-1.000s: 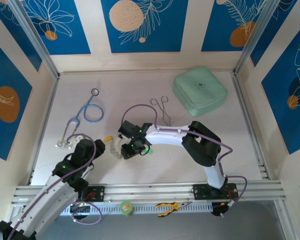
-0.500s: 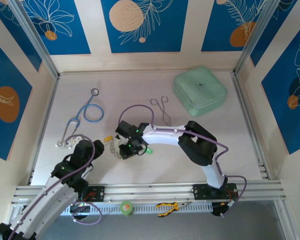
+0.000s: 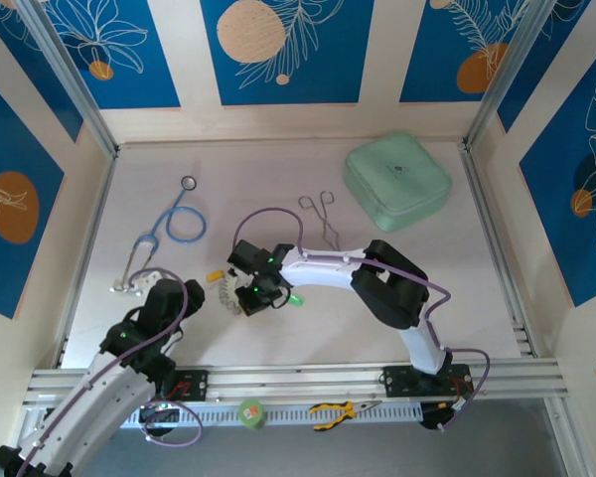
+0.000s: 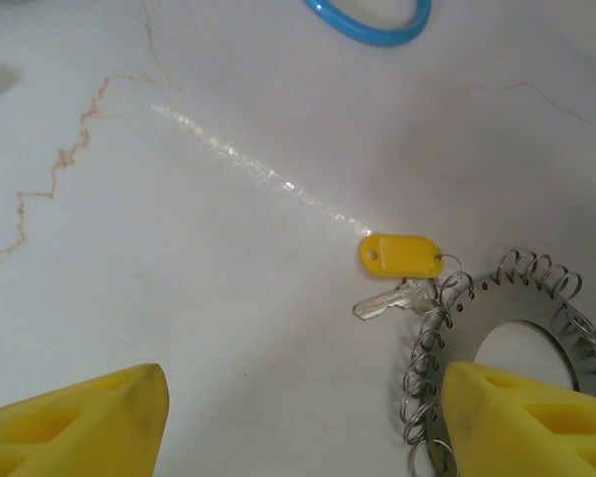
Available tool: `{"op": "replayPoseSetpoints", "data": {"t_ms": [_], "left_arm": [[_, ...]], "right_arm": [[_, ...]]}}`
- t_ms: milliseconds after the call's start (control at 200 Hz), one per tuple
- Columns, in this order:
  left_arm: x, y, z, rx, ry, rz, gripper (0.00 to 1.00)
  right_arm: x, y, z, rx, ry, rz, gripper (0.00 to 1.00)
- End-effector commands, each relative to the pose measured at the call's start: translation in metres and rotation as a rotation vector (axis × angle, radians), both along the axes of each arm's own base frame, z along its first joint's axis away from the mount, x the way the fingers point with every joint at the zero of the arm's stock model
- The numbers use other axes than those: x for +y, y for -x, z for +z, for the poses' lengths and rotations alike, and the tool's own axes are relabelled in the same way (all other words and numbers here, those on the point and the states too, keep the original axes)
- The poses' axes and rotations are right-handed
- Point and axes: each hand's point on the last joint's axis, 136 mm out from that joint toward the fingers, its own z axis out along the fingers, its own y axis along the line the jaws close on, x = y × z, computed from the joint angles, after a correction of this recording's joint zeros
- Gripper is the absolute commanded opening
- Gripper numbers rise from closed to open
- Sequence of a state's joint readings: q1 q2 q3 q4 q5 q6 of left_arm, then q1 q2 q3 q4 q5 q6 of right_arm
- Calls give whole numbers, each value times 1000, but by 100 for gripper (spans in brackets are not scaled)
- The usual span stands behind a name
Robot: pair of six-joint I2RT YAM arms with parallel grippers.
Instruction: Put the keys on the keyring
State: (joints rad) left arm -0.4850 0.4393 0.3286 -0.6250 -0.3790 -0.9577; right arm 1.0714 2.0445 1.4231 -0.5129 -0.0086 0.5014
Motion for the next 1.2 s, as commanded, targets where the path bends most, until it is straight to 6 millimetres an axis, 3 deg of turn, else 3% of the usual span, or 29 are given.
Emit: {"op": "replayPoseSetpoints", "data": {"t_ms": [0,125,280,495,605,760,985,1195], "left_arm": [[-7,-16,33,-115,-42,-74,72],[-30,-36,63,-253,-73,-218,72],[-76,-57,101,-453,-99,-474,68],[-132,-63,129,-631,-252,-848,56],[-152,-56,130,-699,-346,-1035,47],[-175,-34,127,-774,-384,-1274,47],[-206,11,111,-891,-272,-1585,34],[-224,33,92,-898,-225,-1737,26]], "right_arm": [[-10,-7,35,-119,-39,8,0],[-30,-14,57,-272,-73,22,0],[-61,-19,71,-434,-127,52,0],[-92,-24,91,-492,-322,111,0],[-102,-21,109,-544,-458,173,0],[-109,-7,128,-650,-574,320,0],[-114,10,132,-738,-614,485,0],[-112,21,132,-795,-620,583,0]]}}
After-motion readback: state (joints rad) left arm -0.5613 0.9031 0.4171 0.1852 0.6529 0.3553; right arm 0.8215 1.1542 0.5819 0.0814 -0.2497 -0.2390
